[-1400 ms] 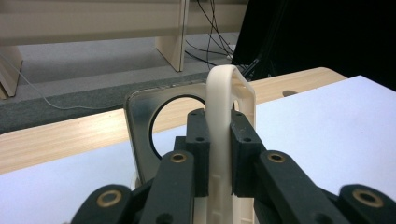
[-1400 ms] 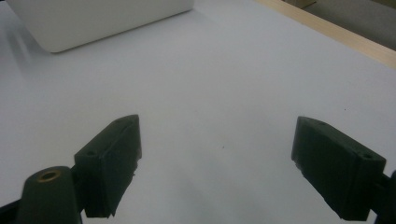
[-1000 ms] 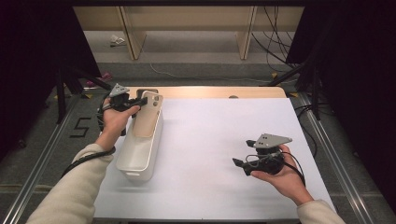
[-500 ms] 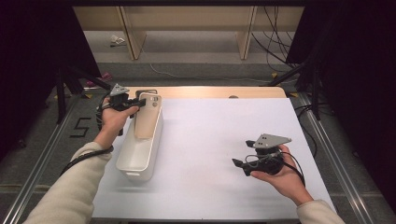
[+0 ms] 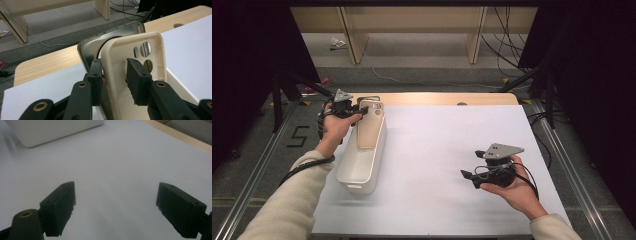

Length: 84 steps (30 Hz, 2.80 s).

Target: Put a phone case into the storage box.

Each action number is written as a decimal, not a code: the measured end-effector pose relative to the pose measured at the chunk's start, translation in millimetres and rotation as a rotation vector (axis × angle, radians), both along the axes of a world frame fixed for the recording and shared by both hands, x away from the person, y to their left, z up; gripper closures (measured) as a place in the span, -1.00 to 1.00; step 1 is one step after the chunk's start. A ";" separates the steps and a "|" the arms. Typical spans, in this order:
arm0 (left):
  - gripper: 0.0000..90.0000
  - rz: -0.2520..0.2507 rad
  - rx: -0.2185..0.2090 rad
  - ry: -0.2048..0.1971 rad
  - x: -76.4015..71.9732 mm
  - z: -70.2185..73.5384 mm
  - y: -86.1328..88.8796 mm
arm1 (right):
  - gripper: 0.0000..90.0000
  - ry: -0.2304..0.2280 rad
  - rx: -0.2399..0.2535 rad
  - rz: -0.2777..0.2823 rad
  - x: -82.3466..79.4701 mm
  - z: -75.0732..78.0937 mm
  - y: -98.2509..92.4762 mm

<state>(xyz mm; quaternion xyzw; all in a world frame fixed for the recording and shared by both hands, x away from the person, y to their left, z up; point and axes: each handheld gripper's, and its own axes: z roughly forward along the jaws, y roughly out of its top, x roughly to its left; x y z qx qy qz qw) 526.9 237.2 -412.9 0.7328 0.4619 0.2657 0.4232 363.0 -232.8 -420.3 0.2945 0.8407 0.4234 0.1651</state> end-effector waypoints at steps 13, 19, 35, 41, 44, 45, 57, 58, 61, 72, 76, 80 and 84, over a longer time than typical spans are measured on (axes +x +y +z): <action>0.31 0.034 0.069 -0.020 -1.8 6.5 -0.8 | -0.62 -0.001 -0.001 0.000 0.0 0.1 -0.2; 0.25 0.042 0.031 -0.016 -8.7 8.1 2.3 | -0.62 -0.001 -0.002 -0.001 0.0 0.2 0.0; -0.44 0.000 -0.059 -0.004 -48.5 19.8 16.5 | -0.62 -0.002 -0.001 -0.005 -0.1 0.4 0.0; -0.65 -0.017 -0.085 -0.014 -65.4 23.3 17.3 | -0.62 -0.002 0.000 -0.005 -0.3 0.6 -0.2; -0.67 -0.027 -0.089 -0.010 -71.9 23.5 16.8 | -0.62 -0.002 -0.001 -0.005 -0.3 0.5 -0.1; -0.70 -0.032 -0.087 -0.010 -73.3 23.4 16.4 | -0.62 -0.002 -0.001 -0.005 -0.4 0.5 -0.1; -0.90 -0.080 -0.092 -0.034 -98.8 22.0 9.6 | -0.62 -0.003 0.003 -0.008 -0.5 0.9 -0.7; -0.90 -0.082 -0.096 -0.037 -100.8 21.9 9.1 | -0.62 -0.003 0.004 -0.007 -0.5 1.0 -0.7; -0.92 -0.091 -0.097 -0.040 -105.8 21.6 8.0 | -0.62 -0.002 0.004 -0.008 -0.4 1.1 -0.9; -0.94 -0.134 -0.120 -0.071 -125.9 18.8 2.9 | -0.62 -0.003 0.008 -0.010 -0.8 1.5 -1.1; -0.94 -0.157 -0.131 -0.097 -134.2 16.6 0.4 | -0.62 -0.005 0.011 -0.011 -1.3 1.7 -1.8; -0.94 -0.173 -0.129 -0.118 -143.6 13.1 -1.0 | -0.63 -0.002 0.014 -0.016 -2.7 1.8 -4.4; -0.94 -0.184 -0.121 -0.124 -152.2 12.1 -2.4 | -0.63 -0.004 0.019 -0.020 -3.7 2.1 -6.6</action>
